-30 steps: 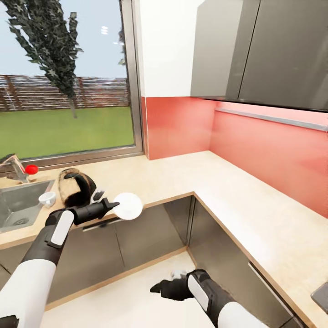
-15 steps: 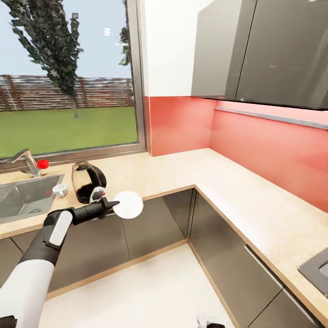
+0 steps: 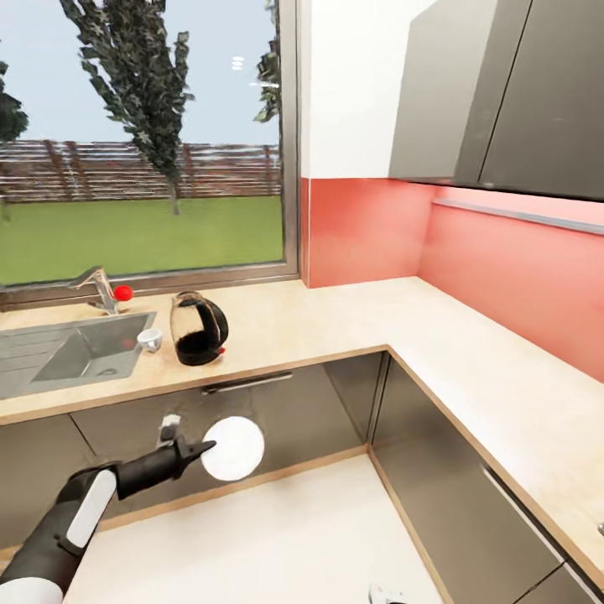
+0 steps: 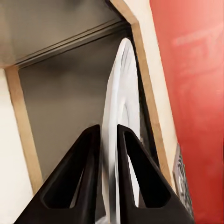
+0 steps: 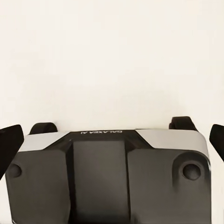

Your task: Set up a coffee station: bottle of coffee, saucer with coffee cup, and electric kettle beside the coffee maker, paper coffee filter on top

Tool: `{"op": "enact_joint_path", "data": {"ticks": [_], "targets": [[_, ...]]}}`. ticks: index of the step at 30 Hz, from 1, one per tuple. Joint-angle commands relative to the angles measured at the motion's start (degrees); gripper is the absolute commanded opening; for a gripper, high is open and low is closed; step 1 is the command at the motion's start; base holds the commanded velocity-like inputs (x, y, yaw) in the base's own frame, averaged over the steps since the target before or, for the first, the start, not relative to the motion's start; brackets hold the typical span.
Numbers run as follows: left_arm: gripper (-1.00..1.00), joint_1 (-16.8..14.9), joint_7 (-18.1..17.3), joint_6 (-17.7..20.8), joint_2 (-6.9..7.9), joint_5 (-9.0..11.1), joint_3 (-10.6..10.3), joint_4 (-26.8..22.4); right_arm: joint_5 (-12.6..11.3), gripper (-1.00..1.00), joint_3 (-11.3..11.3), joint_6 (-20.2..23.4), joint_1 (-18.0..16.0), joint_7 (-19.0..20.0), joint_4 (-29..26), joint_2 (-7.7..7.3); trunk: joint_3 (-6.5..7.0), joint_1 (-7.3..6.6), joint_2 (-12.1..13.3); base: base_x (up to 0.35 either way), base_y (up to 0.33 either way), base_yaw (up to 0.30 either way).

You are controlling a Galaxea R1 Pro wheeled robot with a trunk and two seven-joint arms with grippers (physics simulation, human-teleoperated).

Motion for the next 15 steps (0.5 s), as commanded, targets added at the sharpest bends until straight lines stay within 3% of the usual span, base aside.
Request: {"op": "enact_joint_path", "data": {"ticks": [1, 4, 7, 11, 15], "targets": [[-1.0, 1.9, -1.2, 0.2, 0.12, 0.1, 0.1, 0.0, -0.5, 1.0, 0.5, 0.3, 0.0, -0.2, -0.1, -0.02, -0.11, 0.04, -0.1, 0.0, 0.0, 0.278], [-1.0, 7.1, -3.2, -0.5, 0.41, -0.3, 0.1, 0.1, -0.5, 1.0, 0.5, 0.3, 0.0, -0.2, -0.1, -0.03, -0.11, 0.04, -0.1, 0.0, 0.0, 0.278], [-1.0, 14.1, -3.9, -5.8, 0.81, -2.4, 0.1, 1.0, -0.5, 1.0, 0.5, 0.4, 0.2, -0.3, -0.1, -0.02, -0.11, 0.04, -0.1, 0.0, 0.0, 0.278], [-1.0, 19.1, -3.9, -15.8, 1.26, -9.6, 0.1, 7.3, -0.3, 1.0, 0.5, 0.6, 0.4, -0.3, -0.1, -0.11, -0.11, 0.04, -0.1, 0.0, 0.0, 0.278], [-1.0, 20.2, -3.6, -26.1, 1.85, -16.8, 0.1, 20.1, -0.3, 1.0, 0.6, 0.7, 0.7, -0.2, -0.1, -1.34, -0.11, 0.04, -0.1, 0.0, 0.0, 0.279]]}}
